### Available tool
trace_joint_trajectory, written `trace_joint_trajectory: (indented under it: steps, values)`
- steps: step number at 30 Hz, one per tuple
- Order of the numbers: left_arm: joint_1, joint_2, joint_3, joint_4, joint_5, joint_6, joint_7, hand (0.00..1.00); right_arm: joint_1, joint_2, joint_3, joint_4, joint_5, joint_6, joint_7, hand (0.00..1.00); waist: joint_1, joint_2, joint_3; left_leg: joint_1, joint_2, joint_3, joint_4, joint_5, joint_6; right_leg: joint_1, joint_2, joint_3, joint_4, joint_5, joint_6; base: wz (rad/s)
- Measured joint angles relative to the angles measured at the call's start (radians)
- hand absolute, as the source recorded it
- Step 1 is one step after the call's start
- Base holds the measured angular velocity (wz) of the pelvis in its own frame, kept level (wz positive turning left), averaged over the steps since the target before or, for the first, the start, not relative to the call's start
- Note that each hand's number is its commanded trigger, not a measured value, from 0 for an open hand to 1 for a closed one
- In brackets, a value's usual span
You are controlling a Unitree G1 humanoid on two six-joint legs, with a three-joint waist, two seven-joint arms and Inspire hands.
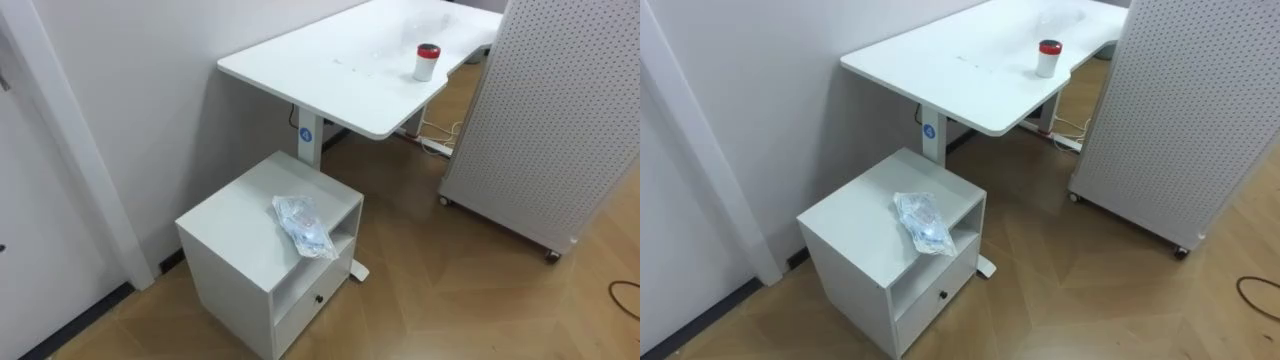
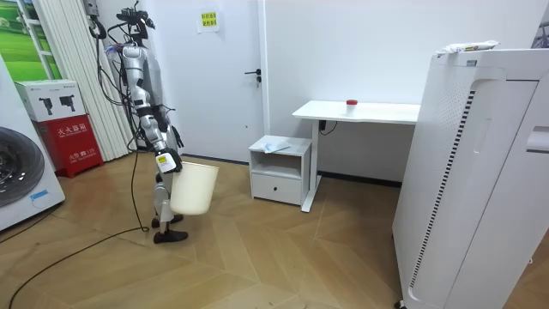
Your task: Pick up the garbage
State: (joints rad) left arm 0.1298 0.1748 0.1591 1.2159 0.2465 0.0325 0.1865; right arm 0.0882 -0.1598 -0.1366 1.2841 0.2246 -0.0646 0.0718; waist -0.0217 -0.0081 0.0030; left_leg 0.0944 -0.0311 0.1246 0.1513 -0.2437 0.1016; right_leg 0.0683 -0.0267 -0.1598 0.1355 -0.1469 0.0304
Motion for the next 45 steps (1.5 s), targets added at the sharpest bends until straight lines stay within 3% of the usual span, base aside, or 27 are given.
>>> trace_joint_trajectory:
  steps: [15, 22, 29, 31, 34, 39, 41, 42, 43, 45]
  values:
    - [0.004, -0.001, 0.003, -0.004, 0.001, -0.01, -0.002, 0.0, -0.003, -0.001, 0.012, -0.001, -0.001, 0.001, -0.005, 1.0, 0.005, -0.007, -0.0039, -0.006, 0.0, 0.009, 0.009, 0.0, 0.0, -0.002, -0.002, -0.005, 0.0, 0.0, 0.0, 0.0]
    - [0.045, -0.002, 0.015, -0.001, 0.002, -0.006, -0.002, 0.0, -0.007, -0.001, 0.016, 0.004, -0.006, 0.002, -0.002, 1.0, 0.003, -0.009, -0.0009, -0.003, 0.0, 0.004, 0.005, -0.001, -0.001, 0.001, 0.001, -0.009, 0.0, -0.003, -0.004, 0.01]
    - [0.037, -0.001, 0.01, 0.053, 0.008, 0.013, -0.004, 0.0, -0.014, -0.001, 0.017, 0.029, -0.003, 0.002, 0.005, 1.0, -0.003, -0.019, 0.0036, -0.019, 0.0, -0.032, 0.038, -0.007, -0.007, -0.001, -0.001, -0.045, 0.036, -0.023, -0.012, 0.17]
    - [0.031, 0.003, -0.002, 0.062, 0.008, 0.013, -0.017, 0.0, -0.022, -0.001, 0.016, 0.033, -0.002, 0.005, 0.007, 1.0, -0.006, -0.024, 0.0087, -0.041, 0.003, -0.047, 0.104, -0.036, -0.015, -0.006, -0.003, -0.063, 0.077, -0.057, -0.018, 0.23]
    - [0.023, 0.005, 0.009, 0.07, 0.011, 0.013, -0.045, 0.0, -0.031, -0.003, 0.014, 0.032, -0.019, 0.013, 0.013, 1.0, -0.003, -0.026, 0.0093, -0.066, 0.014, -0.046, 0.177, -0.072, -0.026, -0.026, -0.006, -0.072, 0.15, -0.103, -0.028, 0.09]
    - [0.014, 0.007, 0.013, 0.06, 0.031, 0.022, -0.064, 0.0, -0.035, -0.007, 0.016, 0.028, -0.019, 0.015, 0.015, 1.0, -0.016, -0.027, 0.0085, -0.102, 0.032, -0.028, 0.254, -0.089, -0.051, -0.045, -0.015, -0.106, 0.207, -0.148, -0.053, 0.16]
    - [0.017, 0.008, 0.01, 0.062, 0.032, 0.025, -0.064, 0.0, -0.033, -0.008, 0.018, 0.023, -0.002, 0.014, 0.015, 1.0, -0.019, -0.03, 0.0079, -0.147, 0.052, 0.021, 0.351, -0.081, -0.066, -0.054, -0.016, -0.111, 0.214, -0.159, -0.063, 0.21]
    - [0.023, 0.008, 0.008, 0.062, 0.032, 0.03, -0.064, 0.0, -0.031, -0.01, 0.02, 0.025, 0.006, 0.013, 0.015, 1.0, -0.022, -0.033, 0.0088, -0.207, 0.066, 0.04, 0.469, -0.056, -0.102, -0.045, -0.016, -0.108, 0.208, -0.166, -0.075, 0.09]
    - [0.028, 0.006, 0.006, 0.061, 0.031, 0.034, -0.064, 0.0, -0.03, -0.016, 0.028, 0.029, 0.012, 0.013, 0.014, 1.0, -0.022, -0.039, 0.0105, -0.281, 0.079, 0.029, 0.564, -0.04, -0.114, -0.034, -0.017, -0.101, 0.21, -0.166, -0.076, 0.06]
    - [0.045, 0.004, -0.009, 0.06, 0.031, 0.037, -0.064, 0.0, -0.028, -0.027, 0.028, 0.03, 0.014, 0.012, 0.008, 1.0, -0.02, -0.036, 0.0044, -0.355, 0.094, 0.024, 0.487, -0.041, -0.113, -0.029, -0.018, -0.1, 0.216, -0.177, -0.079, -0.05]
